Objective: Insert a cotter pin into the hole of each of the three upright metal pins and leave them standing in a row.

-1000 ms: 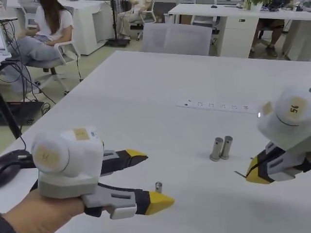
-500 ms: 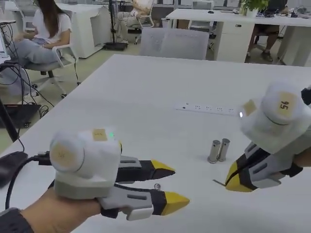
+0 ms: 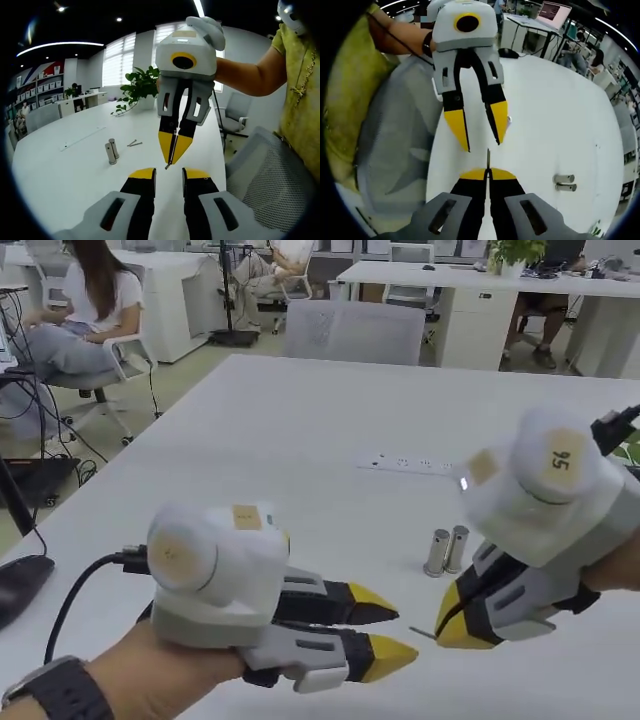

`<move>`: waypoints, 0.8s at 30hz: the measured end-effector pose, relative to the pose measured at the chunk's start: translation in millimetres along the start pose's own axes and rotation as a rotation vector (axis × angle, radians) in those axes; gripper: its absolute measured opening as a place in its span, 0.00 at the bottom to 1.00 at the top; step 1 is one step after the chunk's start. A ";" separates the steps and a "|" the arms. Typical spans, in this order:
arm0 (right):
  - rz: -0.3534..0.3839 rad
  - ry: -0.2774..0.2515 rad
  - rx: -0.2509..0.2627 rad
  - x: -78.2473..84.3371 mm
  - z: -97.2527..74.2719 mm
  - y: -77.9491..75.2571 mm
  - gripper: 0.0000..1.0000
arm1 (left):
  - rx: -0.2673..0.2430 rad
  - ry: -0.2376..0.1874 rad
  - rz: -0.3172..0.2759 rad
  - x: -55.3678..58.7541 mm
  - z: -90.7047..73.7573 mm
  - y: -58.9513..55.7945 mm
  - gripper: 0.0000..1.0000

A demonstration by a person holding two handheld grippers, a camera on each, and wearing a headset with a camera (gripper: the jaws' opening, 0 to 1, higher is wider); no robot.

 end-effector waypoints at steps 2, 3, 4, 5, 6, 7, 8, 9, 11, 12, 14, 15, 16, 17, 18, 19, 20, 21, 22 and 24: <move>-0.009 0.001 -0.004 -1.9 0.9 1.6 0.02 | 0.007 0.006 0.008 0.6 1.4 -0.9 0.17; -0.017 0.003 -0.008 -2.9 1.3 2.6 0.02 | 0.008 0.007 0.012 0.6 2.2 -1.2 0.16; -0.019 0.002 -0.007 -3.5 1.4 2.8 0.02 | 0.009 0.009 0.016 0.7 2.6 -1.4 0.15; -0.022 0.005 -0.010 -3.7 1.6 3.2 0.02 | 0.012 0.009 0.020 0.7 2.9 -1.8 0.13; -0.031 0.011 -0.013 -3.9 2.2 3.9 0.02 | 0.015 0.008 0.027 0.4 3.5 -2.5 0.12; -0.033 0.013 -0.012 -4.3 2.7 4.0 0.02 | 0.017 0.010 0.034 0.5 4.1 -3.0 0.10; -0.038 0.017 -0.014 -4.4 2.9 4.4 0.02 | 0.019 0.014 0.039 0.8 4.6 -3.3 0.08; -0.040 0.019 -0.017 -4.7 3.0 5.1 0.02 | 0.020 0.014 0.040 0.7 4.9 -3.6 0.07; -0.046 0.019 -0.019 -6.0 3.3 5.8 0.02 | 0.024 0.017 0.043 0.6 5.6 -4.5 0.05; -0.053 0.023 -0.017 -6.3 3.3 5.8 0.02 | 0.026 0.020 0.047 0.9 6.1 -4.7 0.04; -0.054 0.022 -0.019 -7.1 3.1 6.1 0.02 | 0.028 0.024 0.047 1.3 6.7 -4.9 0.03; -0.056 0.023 -0.020 -7.2 3.1 6.3 0.02 | 0.028 0.027 0.048 1.5 6.8 -4.7 0.03; -0.059 0.025 -0.019 -7.1 3.0 6.4 0.02 | 0.027 0.028 0.048 1.6 6.9 -4.6 0.02; -0.062 0.026 -0.018 -7.3 3.0 6.5 0.02 | 0.028 0.029 0.048 1.7 7.1 -4.5 0.02; -0.065 0.028 -0.018 -7.1 3.0 6.6 0.02 | 0.029 0.029 0.046 1.6 7.3 -4.6 0.02; -0.067 0.030 -0.017 -7.1 3.0 6.7 0.02 | 0.031 0.029 0.046 1.7 7.4 -4.7 0.02; -0.069 0.031 -0.016 -6.8 3.0 6.7 0.02 | 0.031 0.029 0.047 1.8 7.5 -4.6 0.02; -0.070 0.032 -0.017 -6.7 3.1 6.8 0.02 | 0.033 0.030 0.045 2.1 7.6 -4.8 0.02; -0.071 0.032 -0.017 -6.5 3.2 6.9 0.02 | 0.036 0.031 0.043 2.3 7.7 -5.0 0.01; -0.077 0.033 -0.018 -6.3 3.3 7.4 0.02 | 0.041 0.032 0.039 2.5 7.8 -5.6 0.01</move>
Point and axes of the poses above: the centre of the closed fingertips' face, and the gripper's own axes: z roughly forward along the fingers, y roughly to its left, x roughly out of its underside, the point moved 3 cm from there along -z, roughly backward along the fingers, and after that the axes turned 2 degrees about z, right-handed, at the moved point
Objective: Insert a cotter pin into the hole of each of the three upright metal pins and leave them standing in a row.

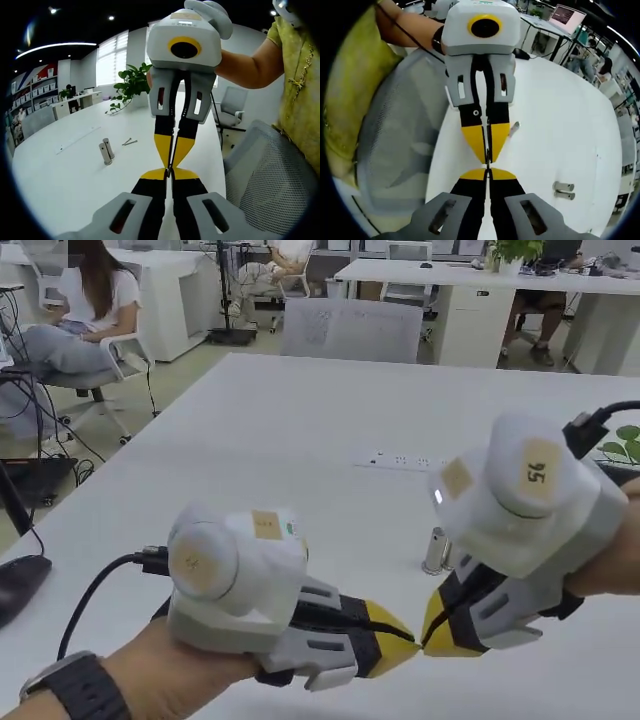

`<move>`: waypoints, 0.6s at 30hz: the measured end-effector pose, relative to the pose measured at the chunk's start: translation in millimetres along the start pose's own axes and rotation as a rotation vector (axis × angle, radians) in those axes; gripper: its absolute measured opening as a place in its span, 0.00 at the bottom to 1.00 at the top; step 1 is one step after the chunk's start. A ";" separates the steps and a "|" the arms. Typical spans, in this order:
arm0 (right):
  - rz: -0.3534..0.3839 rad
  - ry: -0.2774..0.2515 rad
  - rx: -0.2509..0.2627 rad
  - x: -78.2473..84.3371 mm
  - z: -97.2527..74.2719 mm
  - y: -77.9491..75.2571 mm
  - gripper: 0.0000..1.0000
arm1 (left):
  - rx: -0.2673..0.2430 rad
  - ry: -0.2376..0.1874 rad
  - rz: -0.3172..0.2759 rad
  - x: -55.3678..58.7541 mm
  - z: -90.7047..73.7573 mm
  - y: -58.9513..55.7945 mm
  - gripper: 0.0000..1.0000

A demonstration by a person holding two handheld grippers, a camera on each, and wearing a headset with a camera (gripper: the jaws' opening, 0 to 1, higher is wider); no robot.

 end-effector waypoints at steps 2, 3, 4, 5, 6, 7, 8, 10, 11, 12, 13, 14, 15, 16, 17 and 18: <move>-0.003 -0.001 0.001 0.1 -0.1 0.2 0.02 | 0.002 -0.001 0.001 0.0 -0.1 -0.2 0.01; -0.004 -0.003 -0.002 0.2 -0.2 0.8 0.02 | 0.009 -0.002 0.000 0.0 -0.2 -0.9 0.01; -0.005 -0.005 -0.002 0.2 -0.3 0.9 0.02 | 0.009 -0.003 0.000 -0.1 -0.4 -0.7 0.01; -0.005 -0.006 -0.002 0.2 -0.4 1.1 0.02 | 0.016 -0.006 -0.008 -0.1 -0.6 -1.2 0.01; -0.003 -0.010 -0.004 0.2 -0.5 1.6 0.02 | 0.019 -0.008 -0.009 0.0 -0.7 -1.1 0.00; -0.001 -0.012 -0.005 0.2 -0.6 1.7 0.02 | 0.021 -0.010 -0.003 0.1 -0.9 -0.8 0.00; -0.002 -0.015 -0.004 0.2 -0.8 1.9 0.02 | 0.022 -0.011 0.003 0.1 -1.2 -0.5 0.00; -0.001 -0.017 -0.009 0.4 -0.7 2.8 0.02 | 0.031 -0.010 0.004 -0.2 -1.1 -2.2 0.00; -0.003 -0.019 -0.007 0.5 -0.6 2.8 0.02 | 0.030 -0.009 0.006 -0.3 -1.0 -2.2 0.00; -0.003 -0.021 -0.006 0.7 -0.4 2.8 0.03 | 0.032 -0.008 0.007 -0.3 -0.8 -2.2 0.00; -0.002 -0.023 -0.009 0.7 -0.1 3.4 0.03 | 0.037 -0.007 0.006 -0.2 -0.8 -2.7 0.00; -0.003 -0.024 -0.005 0.7 0.0 2.9 0.03 | 0.033 -0.008 0.009 -0.2 -0.7 -2.2 0.00; -0.003 -0.025 -0.004 0.6 0.0 2.8 0.03 | 0.033 -0.006 0.008 0.2 -0.9 -2.4 0.00; -0.001 -0.027 -0.009 0.4 0.2 3.6 0.03 | 0.039 -0.008 0.004 0.1 -0.7 -3.0 0.00; -0.001 -0.029 -0.007 0.2 0.2 3.5 0.03 | 0.037 -0.009 0.004 0.1 -0.9 -2.7 0.00; -0.001 -0.030 -0.005 0.0 0.3 3.4 0.03 | 0.037 -0.008 0.005 0.3 -1.0 -2.4 0.00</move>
Point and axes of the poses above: the centre of the closed fingertips' face, and the gripper's own axes: z roughly forward along the fingers, y roughly to its left, x roughly out of its underside, the point moved 3 cm from there along -z, roughly backward along the fingers, and after that the axes turned 2 degrees about z, right-handed, at the moved point
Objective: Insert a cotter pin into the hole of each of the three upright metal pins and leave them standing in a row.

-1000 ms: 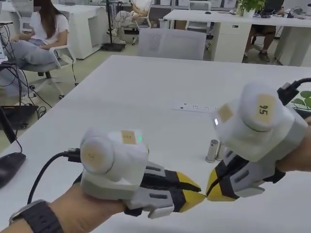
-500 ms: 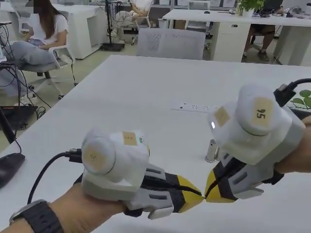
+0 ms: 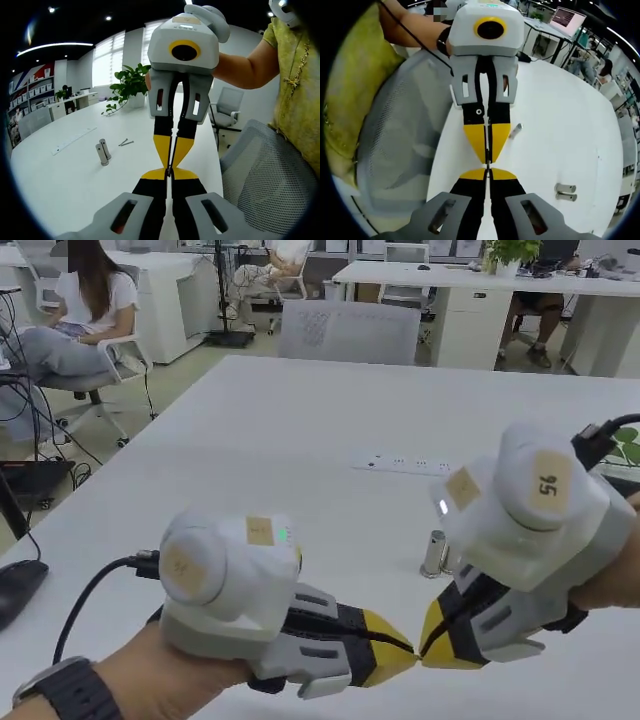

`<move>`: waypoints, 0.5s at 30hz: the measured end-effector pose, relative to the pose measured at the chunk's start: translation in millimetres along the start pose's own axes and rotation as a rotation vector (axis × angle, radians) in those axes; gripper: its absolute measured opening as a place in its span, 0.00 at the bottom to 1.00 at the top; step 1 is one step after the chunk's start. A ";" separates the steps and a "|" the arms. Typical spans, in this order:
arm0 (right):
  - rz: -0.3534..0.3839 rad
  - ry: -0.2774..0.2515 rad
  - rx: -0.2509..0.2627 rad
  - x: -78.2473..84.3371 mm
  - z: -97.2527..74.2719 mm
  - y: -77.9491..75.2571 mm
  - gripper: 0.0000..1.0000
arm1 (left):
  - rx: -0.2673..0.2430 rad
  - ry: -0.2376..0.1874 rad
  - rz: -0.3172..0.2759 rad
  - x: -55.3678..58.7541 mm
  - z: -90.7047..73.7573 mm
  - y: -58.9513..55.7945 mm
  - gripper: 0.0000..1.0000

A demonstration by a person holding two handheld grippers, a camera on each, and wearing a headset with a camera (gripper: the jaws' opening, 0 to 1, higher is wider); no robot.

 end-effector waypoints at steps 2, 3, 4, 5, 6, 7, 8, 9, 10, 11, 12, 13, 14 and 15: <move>0.001 -0.004 -0.002 -0.4 0.0 0.4 0.03 | 0.003 -0.001 -0.004 0.0 -0.5 0.0 0.00; -0.001 -0.005 -0.002 -0.4 0.0 0.4 0.03 | 0.003 -0.002 -0.005 0.0 -0.8 0.1 0.00; 0.000 -0.008 -0.002 -0.8 0.0 0.4 0.03 | 0.005 -0.002 -0.004 0.0 -1.0 0.1 0.00; 0.003 -0.010 -0.005 -0.9 0.0 0.7 0.03 | 0.006 -0.003 -0.005 0.0 -1.2 -0.1 0.00; 0.004 -0.012 -0.005 -0.8 0.0 0.4 0.03 | 0.006 -0.003 -0.007 0.1 -1.2 -0.1 0.00; 0.005 -0.014 -0.007 -0.7 0.1 0.6 0.04 | 0.006 -0.003 -0.007 0.1 -1.4 -0.2 0.00; 0.005 -0.015 -0.010 -0.7 0.2 1.1 0.04 | 0.009 -0.004 -0.008 0.3 -1.4 -0.6 0.00; 0.006 -0.016 -0.011 -0.1 0.4 1.1 0.04 | 0.010 -0.005 -0.009 0.2 -1.6 -0.9 0.00; 0.009 -0.017 -0.011 0.2 0.7 1.1 0.05 | 0.012 -0.006 -0.009 0.3 -1.6 -1.2 0.00; 0.010 -0.018 -0.012 0.9 0.9 1.0 0.06 | 0.014 -0.007 -0.008 0.4 -1.8 -1.2 0.00; 0.012 -0.018 -0.014 1.8 1.1 1.0 0.08 | 0.017 -0.009 -0.010 0.5 -1.8 -1.3 0.00; 0.014 -0.016 -0.020 3.7 1.7 1.4 0.09 | 0.019 -0.009 -0.010 0.5 -1.9 -1.7 0.00; 0.014 -0.016 -0.028 4.7 2.2 2.4 0.10 | 0.023 -0.009 -0.009 0.8 -1.9 -2.3 0.00; 0.018 -0.022 -0.039 5.3 3.0 3.4 0.11 | 0.025 -0.008 -0.006 1.2 -1.9 -2.7 0.00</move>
Point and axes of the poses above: the centre of the closed fingertips' face, and the gripper's own axes: z roughly forward along the fingers, y roughly to its left, x roughly out of its underside, the point moved 3 cm from there along -z, roughly backward along the fingers, and after that the axes turned 2 degrees about z, right-handed, at the moved point
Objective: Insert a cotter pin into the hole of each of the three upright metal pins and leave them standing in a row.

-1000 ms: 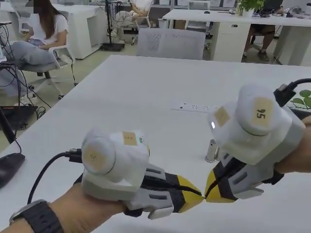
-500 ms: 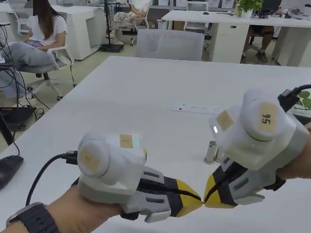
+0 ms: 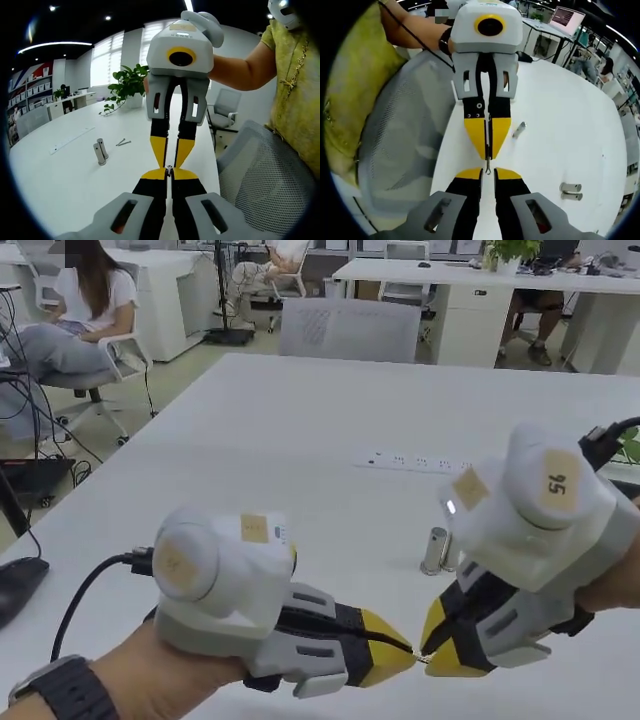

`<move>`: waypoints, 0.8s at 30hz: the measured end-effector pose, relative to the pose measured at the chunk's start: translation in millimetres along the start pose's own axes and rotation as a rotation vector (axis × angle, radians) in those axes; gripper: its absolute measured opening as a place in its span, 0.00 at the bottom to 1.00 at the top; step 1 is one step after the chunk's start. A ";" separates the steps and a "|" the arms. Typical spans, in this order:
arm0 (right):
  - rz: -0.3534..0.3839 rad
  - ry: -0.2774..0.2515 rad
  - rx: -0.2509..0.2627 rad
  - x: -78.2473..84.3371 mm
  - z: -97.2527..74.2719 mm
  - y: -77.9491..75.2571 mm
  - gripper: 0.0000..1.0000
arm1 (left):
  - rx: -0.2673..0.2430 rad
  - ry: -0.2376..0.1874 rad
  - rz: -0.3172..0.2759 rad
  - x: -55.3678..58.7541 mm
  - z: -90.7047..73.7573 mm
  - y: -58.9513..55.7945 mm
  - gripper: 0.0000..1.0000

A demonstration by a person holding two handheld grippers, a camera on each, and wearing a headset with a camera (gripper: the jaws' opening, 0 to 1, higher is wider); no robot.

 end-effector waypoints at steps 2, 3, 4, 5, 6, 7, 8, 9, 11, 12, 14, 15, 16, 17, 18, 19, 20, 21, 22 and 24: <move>0.008 -0.010 -0.021 1.4 1.3 2.0 0.11 | 0.011 -0.003 0.003 0.0 0.2 -1.5 0.00; 0.017 -0.014 -0.040 1.9 1.9 4.1 0.11 | 0.015 -0.003 0.006 0.0 0.3 -2.2 0.00; 0.031 -0.028 -0.068 1.5 2.7 6.9 0.12 | 0.026 -0.006 0.007 -0.4 0.4 -4.1 0.00; 0.039 -0.038 -0.075 1.4 3.1 7.0 0.12 | 0.030 -0.008 0.009 -0.8 0.5 -5.0 0.00; 0.042 -0.036 -0.081 2.5 3.1 7.0 0.12 | 0.033 -0.008 0.014 -0.8 0.4 -5.7 0.00; 0.047 -0.036 -0.094 3.5 3.5 8.0 0.11 | 0.046 -0.011 0.019 -1.2 0.5 -7.8 0.00; 0.050 -0.040 -0.102 3.7 3.8 8.4 0.11 | 0.054 -0.015 0.019 -1.8 0.6 -9.4 0.00; 0.055 -0.041 -0.114 4.6 4.1 9.3 0.11 | 0.054 -0.016 0.025 -2.1 0.5 -9.7 0.00; 0.067 -0.046 -0.135 5.7 4.2 10.9 0.10 | 0.061 -0.012 0.038 -1.5 0.3 -10.8 0.00; 0.070 -0.053 -0.142 5.6 4.3 11.4 0.10 | 0.067 -0.018 0.038 -2.2 0.2 -12.0 0.00; 0.082 -0.062 -0.168 5.8 4.3 13.9 0.09 | 0.073 -0.019 0.046 -2.8 -0.1 -13.3 0.00; 0.083 -0.067 -0.170 6.0 4.5 13.8 0.09 | 0.077 -0.018 0.050 -3.0 -0.1 -14.0 0.00; 0.085 -0.069 -0.176 6.1 4.6 14.4 0.08 | 0.080 -0.020 0.052 -3.3 0.0 -14.7 0.00; 0.093 -0.070 -0.190 6.5 4.8 16.2 0.07 | 0.080 -0.019 0.058 -3.6 0.1 -15.0 0.00; 0.092 -0.070 -0.191 6.8 5.1 16.4 0.06 | 0.084 -0.019 0.062 -3.6 0.2 -15.9 0.00; 0.095 -0.070 -0.198 7.0 5.2 17.5 0.06 | 0.086 -0.015 0.067 -3.4 0.2 -16.7 0.00; 0.097 -0.069 -0.202 7.2 5.2 18.0 0.06 | 0.088 -0.015 0.070 -3.6 0.3 -17.2 0.00; 0.094 -0.068 -0.203 7.3 5.1 18.4 0.06 | 0.090 -0.014 0.074 -3.5 0.4 -17.8 0.00; 0.091 -0.067 -0.204 7.7 5.1 18.8 0.05 | 0.091 -0.012 0.078 -3.2 0.5 -18.1 0.00; 0.083 -0.064 -0.196 7.8 4.9 18.4 0.05 | 0.089 -0.004 0.085 -2.2 0.6 -18.2 0.00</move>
Point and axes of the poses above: the centre of the closed fingertips' face, and the gripper's own axes: z roughly forward along the fingers, y roughly to its left, x roughly out of its underside, the point moved 3 cm from there along -z, roughly backward along the fingers, and after that the axes turned 2 degrees about z, right-handed, at the moved point
